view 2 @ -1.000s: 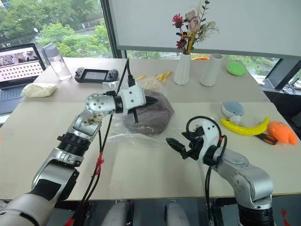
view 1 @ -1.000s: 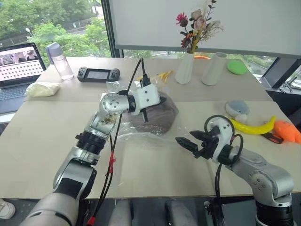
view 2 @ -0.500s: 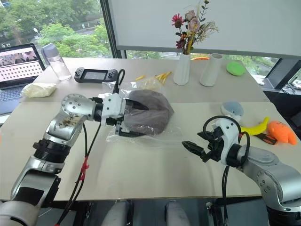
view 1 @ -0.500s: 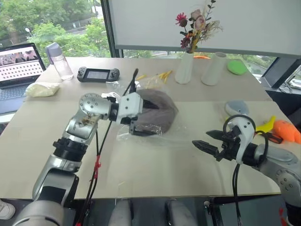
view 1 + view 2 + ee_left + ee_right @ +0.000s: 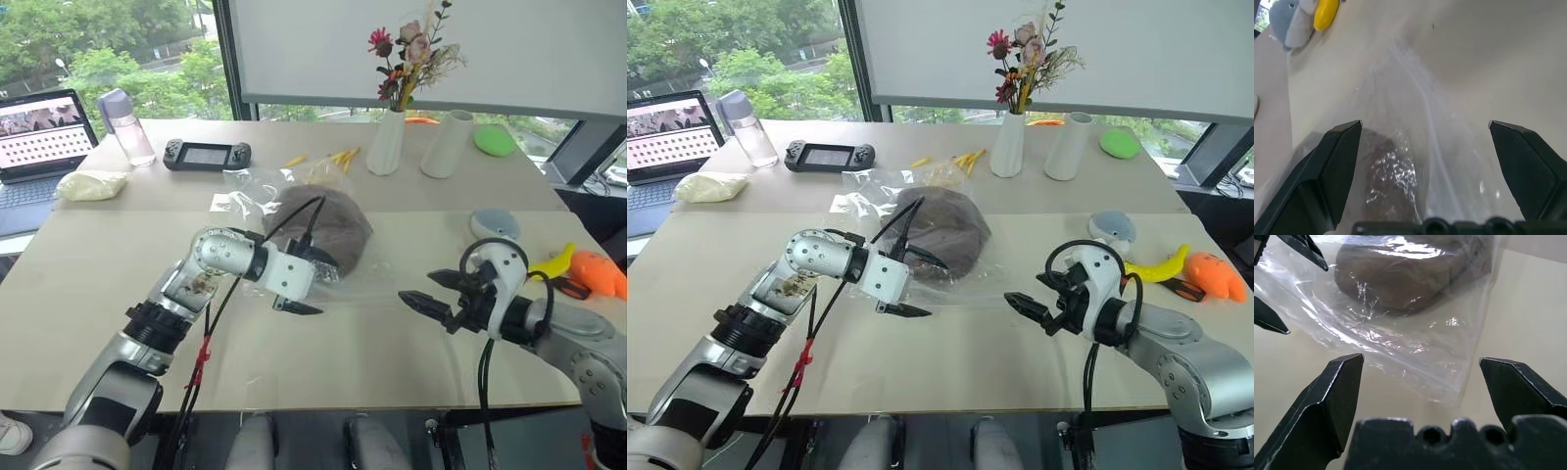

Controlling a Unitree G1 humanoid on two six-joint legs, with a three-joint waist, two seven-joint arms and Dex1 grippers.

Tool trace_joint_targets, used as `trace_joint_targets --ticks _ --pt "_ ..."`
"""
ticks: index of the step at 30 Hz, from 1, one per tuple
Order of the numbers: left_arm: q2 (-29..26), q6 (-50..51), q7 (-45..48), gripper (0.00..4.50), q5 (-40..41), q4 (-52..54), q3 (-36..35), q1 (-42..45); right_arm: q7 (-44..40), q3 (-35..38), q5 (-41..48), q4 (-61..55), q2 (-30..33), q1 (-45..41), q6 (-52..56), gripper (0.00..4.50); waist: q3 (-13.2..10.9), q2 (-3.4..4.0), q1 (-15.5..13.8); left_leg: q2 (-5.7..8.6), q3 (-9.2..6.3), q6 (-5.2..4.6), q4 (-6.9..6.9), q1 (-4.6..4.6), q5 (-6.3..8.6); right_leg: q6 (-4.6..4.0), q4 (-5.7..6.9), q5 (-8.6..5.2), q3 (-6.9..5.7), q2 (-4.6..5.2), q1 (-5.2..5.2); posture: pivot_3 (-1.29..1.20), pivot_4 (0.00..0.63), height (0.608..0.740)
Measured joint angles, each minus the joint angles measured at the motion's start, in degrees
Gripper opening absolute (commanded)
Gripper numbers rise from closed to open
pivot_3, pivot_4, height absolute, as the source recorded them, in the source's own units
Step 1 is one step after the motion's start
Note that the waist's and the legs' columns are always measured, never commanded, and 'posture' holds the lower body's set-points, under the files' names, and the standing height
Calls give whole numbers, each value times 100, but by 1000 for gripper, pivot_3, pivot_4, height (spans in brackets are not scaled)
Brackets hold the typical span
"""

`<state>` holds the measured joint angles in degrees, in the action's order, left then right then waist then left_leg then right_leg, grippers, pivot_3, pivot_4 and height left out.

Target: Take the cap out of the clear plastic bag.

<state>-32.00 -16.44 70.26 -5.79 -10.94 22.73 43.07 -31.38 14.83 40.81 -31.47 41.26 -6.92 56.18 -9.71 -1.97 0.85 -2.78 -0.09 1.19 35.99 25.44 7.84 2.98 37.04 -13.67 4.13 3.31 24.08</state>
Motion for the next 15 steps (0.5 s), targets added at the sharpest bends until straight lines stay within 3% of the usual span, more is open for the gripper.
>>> trace_joint_targets --ticks 2,11,12,15 --pt "80 -29 -199 3739 -151 -172 -1 123 39 16 3 -11 -1 19 0 4500 0 0 -10 0 0 0 -1 1 0 2 0 1 -1 0 0 0 150 740" --pt "238 -215 -718 290 -762 -680 67 415 201 33 8 -69 -6 97 0 4500 0 0 15 0 0 0 -1 1 0 5 0 2 0 0 1 0 150 740" --pt "252 -220 -728 56 -765 -716 75 416 214 33 4 -70 -5 98 0 4500 0 0 13 0 0 0 -1 1 0 5 1 2 0 0 1 0 150 740" --pt "262 -216 -738 56 -763 -769 75 419 242 34 3 -70 -5 98 0 4500 0 0 10 0 0 0 -1 1 0 5 1 2 0 0 1 0 150 740"
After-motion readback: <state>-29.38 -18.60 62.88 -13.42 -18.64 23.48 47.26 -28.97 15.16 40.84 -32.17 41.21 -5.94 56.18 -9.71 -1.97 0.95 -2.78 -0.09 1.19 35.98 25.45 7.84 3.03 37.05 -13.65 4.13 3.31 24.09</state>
